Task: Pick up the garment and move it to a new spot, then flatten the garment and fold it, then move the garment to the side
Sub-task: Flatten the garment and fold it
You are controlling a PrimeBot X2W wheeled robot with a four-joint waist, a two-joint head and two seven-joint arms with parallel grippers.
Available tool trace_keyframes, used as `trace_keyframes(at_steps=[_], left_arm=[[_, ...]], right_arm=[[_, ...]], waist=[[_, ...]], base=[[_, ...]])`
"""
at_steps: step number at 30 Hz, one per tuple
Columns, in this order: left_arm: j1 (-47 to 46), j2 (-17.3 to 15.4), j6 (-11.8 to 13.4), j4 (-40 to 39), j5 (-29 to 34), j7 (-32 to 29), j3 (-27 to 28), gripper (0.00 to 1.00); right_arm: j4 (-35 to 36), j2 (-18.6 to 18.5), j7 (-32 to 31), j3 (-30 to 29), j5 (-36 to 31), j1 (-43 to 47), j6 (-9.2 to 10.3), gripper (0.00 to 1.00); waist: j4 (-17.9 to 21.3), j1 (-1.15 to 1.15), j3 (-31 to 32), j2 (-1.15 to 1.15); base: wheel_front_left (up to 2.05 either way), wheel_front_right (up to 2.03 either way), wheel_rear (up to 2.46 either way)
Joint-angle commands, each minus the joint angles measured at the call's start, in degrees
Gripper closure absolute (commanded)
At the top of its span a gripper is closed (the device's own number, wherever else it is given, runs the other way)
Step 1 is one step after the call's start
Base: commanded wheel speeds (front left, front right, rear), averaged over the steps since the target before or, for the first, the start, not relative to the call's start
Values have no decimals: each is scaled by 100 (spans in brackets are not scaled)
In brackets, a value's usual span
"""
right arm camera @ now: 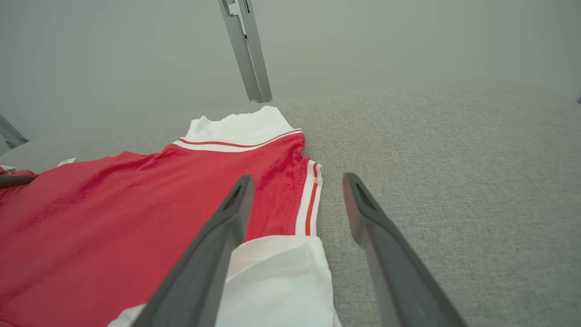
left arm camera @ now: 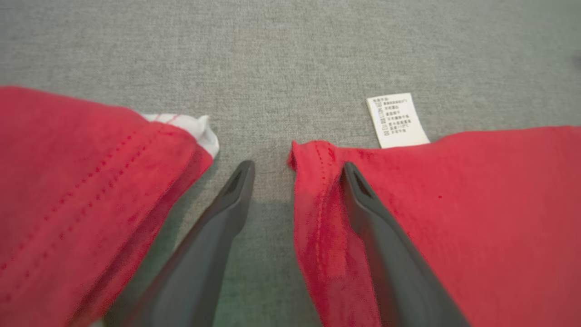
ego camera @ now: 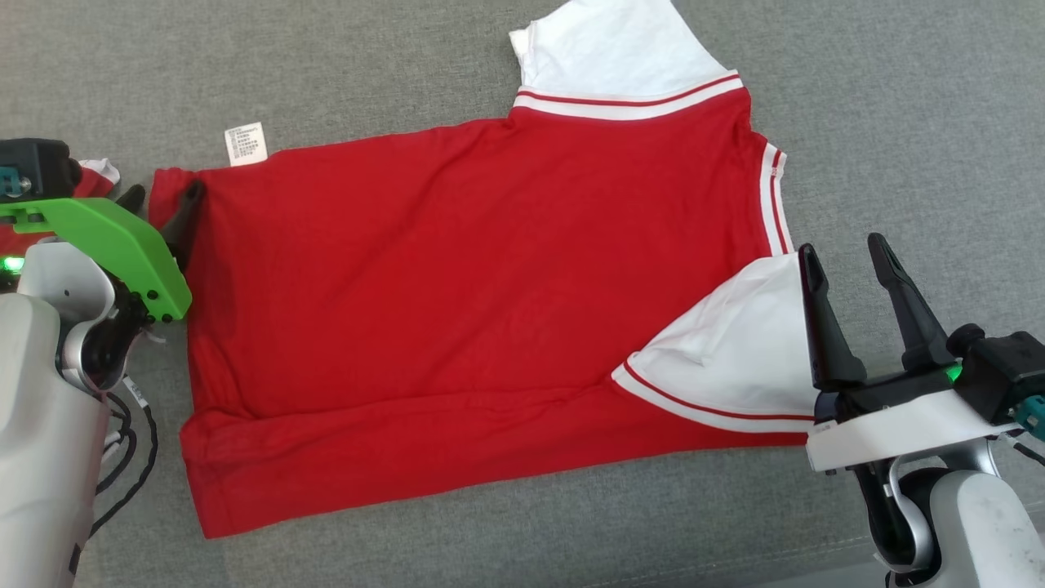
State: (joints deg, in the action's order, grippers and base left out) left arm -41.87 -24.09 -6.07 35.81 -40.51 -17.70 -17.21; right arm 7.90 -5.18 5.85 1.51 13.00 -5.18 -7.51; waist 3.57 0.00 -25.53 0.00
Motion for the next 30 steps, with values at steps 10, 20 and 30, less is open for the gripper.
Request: trace_keyframes(at_steps=[10,20,30], left_arm=[[-339,47,-125,451,-148,166,-243,100],[-763,284,-146,355,-173,362,-602,100],[-1127,529,-145,327,-311,545,-1040,100]], right_arm=[[-562,-540,-38,-307,358,-903,4,0],[-1743,-1177,-374,8,929,-2541,3,0],[-3322,-1488,-748,715,1332,-4234,3,0]], waist=[[-115,0,-76,0],[-582,0,-392,0],[-1035,0,-738,0]], base=[[0,0,0],[0,0,0],[0,0,0]])
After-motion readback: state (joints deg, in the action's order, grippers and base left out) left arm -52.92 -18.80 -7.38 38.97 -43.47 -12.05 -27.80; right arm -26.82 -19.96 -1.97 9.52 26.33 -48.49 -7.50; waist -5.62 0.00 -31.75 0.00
